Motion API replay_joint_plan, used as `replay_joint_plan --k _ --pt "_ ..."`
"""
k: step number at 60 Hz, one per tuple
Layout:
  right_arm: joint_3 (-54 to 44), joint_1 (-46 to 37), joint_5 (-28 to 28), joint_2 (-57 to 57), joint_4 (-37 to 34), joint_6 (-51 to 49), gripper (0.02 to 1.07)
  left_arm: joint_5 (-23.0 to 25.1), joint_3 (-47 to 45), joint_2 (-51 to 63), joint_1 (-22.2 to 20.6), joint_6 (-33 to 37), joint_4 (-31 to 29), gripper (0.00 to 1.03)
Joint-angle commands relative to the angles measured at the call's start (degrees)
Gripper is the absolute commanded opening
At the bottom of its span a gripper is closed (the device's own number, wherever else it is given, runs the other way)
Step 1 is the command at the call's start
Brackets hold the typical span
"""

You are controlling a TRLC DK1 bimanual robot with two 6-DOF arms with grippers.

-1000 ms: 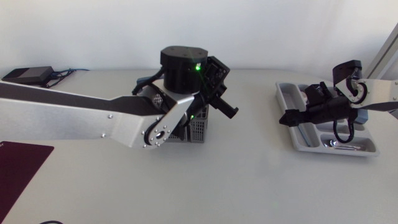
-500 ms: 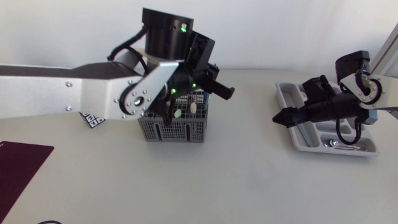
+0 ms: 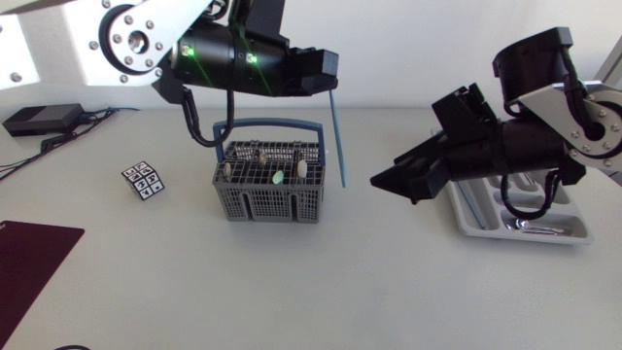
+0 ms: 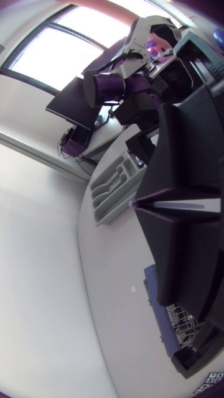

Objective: Transfer all utensils from the basket to the drawer tray.

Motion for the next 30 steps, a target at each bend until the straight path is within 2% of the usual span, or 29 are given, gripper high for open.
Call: replay_joint_plan --k 1,7,13,20,30 --pt "2.5 2.9 -0.1 0.5 -0.4 2.7 0.96 3.2 2.0 -0.1 1.0 -3.2 -1.5 0.03" --pt "4.0 5.7 0.0 1.2 -0.1 4.1 0.95 5.7 1.8 0.0 1.5 -3.7 -2.9 0.03" --pt "5.1 8.2 0.9 2.0 0.0 4.9 0.87 7.3 1.2 0.0 1.7 -4.0 -3.5 0.04" --pt "5.8 9.8 2.0 3.9 0.8 6.0 0.86 8.9 0.9 -0.1 2.1 -4.5 -3.8 0.03" --pt "5.1 11.0 3.7 4.4 2.8 6.1 0.54 9.4 0.4 -0.2 2.2 -4.5 -3.8 0.03"
